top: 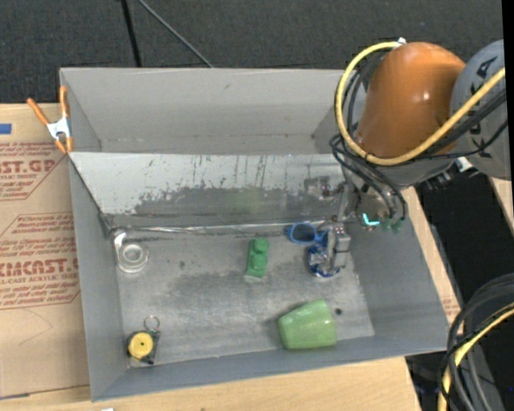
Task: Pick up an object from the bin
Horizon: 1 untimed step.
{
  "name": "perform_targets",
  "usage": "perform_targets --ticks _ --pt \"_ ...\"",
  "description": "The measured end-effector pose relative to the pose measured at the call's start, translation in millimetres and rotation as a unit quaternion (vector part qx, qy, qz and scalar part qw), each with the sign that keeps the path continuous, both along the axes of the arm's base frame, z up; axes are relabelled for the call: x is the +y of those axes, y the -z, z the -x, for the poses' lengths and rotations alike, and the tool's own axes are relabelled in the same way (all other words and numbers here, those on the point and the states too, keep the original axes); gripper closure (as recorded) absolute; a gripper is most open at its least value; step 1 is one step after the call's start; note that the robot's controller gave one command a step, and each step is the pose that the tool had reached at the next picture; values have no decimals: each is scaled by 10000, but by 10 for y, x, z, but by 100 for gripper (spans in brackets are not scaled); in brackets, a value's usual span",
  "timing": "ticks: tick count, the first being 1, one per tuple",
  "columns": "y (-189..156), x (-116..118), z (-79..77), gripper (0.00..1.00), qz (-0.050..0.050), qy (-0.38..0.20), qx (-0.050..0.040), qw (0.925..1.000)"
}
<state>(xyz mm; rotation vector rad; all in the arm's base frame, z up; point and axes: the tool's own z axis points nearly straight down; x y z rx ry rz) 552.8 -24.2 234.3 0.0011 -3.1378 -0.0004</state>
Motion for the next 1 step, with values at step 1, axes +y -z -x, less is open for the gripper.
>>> perform_targets --ticks 1 --pt "766 -589 -139 0 7 1465 -5 9892"
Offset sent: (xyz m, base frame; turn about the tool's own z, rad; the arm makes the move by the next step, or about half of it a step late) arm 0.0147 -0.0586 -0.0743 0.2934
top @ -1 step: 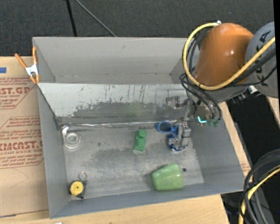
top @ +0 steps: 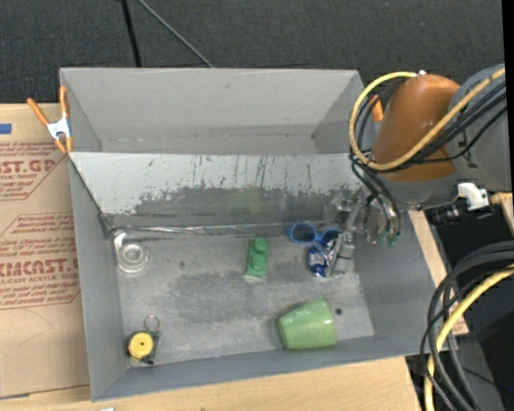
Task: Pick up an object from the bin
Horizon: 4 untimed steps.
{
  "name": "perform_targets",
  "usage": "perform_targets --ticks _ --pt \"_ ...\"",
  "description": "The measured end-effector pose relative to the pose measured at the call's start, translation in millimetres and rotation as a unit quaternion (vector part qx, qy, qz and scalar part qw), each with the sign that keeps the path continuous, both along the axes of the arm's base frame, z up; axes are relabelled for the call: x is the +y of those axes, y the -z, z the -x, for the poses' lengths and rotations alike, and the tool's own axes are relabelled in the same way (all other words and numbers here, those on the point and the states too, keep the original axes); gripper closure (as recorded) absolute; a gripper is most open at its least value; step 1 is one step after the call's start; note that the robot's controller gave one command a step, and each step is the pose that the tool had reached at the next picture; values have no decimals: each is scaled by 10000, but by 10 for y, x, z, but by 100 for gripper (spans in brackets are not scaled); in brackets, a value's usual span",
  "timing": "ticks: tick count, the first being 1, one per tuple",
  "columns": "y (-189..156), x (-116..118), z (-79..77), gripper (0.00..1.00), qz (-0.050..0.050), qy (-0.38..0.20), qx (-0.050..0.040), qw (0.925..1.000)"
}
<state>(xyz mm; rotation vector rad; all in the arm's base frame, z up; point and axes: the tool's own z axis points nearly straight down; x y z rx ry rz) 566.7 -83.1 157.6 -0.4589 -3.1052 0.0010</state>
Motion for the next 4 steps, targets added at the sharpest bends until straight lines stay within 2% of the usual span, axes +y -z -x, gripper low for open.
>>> perform_targets --ticks 1,2,3,4 --pt "297 -65 -231 0 -1 1265 -18 9920" --pt "387 -2 -221 0 5 3223 -14 9466" --pt "889 -104 -246 0 9 4180 -12 9085" --pt "887 -102 -251 0 18 4169 -24 9089"
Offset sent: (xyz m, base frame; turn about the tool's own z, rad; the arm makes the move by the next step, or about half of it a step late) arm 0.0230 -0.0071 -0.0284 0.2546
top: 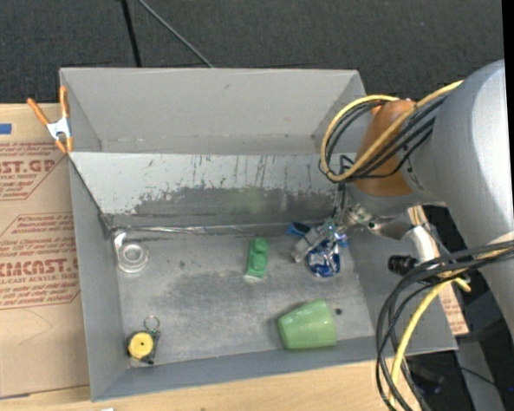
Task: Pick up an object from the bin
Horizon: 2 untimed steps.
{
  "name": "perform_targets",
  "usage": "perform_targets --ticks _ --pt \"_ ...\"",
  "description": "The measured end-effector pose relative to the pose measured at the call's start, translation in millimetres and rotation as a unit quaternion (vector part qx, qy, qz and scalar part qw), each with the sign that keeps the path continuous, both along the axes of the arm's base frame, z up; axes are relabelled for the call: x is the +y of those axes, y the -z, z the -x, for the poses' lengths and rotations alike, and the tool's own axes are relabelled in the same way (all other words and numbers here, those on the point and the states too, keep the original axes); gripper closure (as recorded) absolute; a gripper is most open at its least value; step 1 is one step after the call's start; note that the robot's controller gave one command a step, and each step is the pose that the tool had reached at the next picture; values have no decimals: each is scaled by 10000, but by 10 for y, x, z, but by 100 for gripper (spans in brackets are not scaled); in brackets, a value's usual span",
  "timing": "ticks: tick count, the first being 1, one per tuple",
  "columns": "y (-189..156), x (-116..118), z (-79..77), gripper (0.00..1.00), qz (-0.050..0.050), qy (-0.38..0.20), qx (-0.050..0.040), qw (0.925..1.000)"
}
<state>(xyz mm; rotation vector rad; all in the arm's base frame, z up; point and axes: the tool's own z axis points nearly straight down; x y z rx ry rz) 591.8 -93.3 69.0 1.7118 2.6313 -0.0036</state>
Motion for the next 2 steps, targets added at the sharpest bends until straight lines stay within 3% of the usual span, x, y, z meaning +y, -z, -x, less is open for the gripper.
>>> perform_targets --ticks 1,2 --pt "0 1 1 100 -2 0 5 10000" --pt "-574 2 -15 100 -12 -9 -21 10000"
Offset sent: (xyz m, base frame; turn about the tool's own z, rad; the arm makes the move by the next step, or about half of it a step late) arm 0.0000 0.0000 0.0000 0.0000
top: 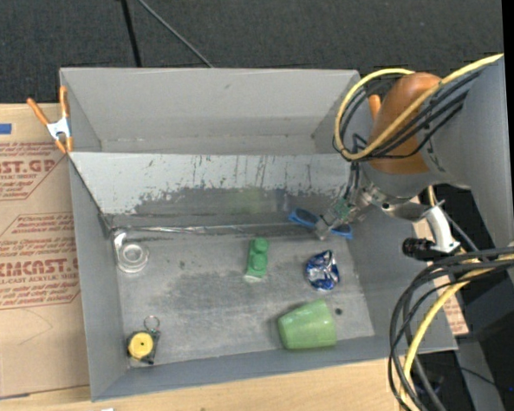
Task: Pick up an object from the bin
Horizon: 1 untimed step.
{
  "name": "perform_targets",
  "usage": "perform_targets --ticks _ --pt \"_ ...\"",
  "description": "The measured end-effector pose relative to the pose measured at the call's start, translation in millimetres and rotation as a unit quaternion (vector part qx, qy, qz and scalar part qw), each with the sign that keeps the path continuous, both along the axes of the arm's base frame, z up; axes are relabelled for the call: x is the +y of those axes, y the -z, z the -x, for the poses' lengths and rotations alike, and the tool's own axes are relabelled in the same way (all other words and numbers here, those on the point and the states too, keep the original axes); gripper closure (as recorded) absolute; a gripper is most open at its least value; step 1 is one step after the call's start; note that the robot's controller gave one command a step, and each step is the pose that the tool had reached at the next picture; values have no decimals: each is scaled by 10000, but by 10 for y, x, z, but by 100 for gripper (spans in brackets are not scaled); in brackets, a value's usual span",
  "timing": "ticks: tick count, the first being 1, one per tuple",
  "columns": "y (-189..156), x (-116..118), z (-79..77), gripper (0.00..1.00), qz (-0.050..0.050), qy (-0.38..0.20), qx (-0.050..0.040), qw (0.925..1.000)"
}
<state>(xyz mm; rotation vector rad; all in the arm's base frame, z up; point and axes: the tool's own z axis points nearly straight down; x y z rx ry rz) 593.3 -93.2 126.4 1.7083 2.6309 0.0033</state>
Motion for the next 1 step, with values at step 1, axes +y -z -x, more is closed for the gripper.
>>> perform_targets --ticks 1 --pt "-559 1 -11 100 1 -8 0 10000"
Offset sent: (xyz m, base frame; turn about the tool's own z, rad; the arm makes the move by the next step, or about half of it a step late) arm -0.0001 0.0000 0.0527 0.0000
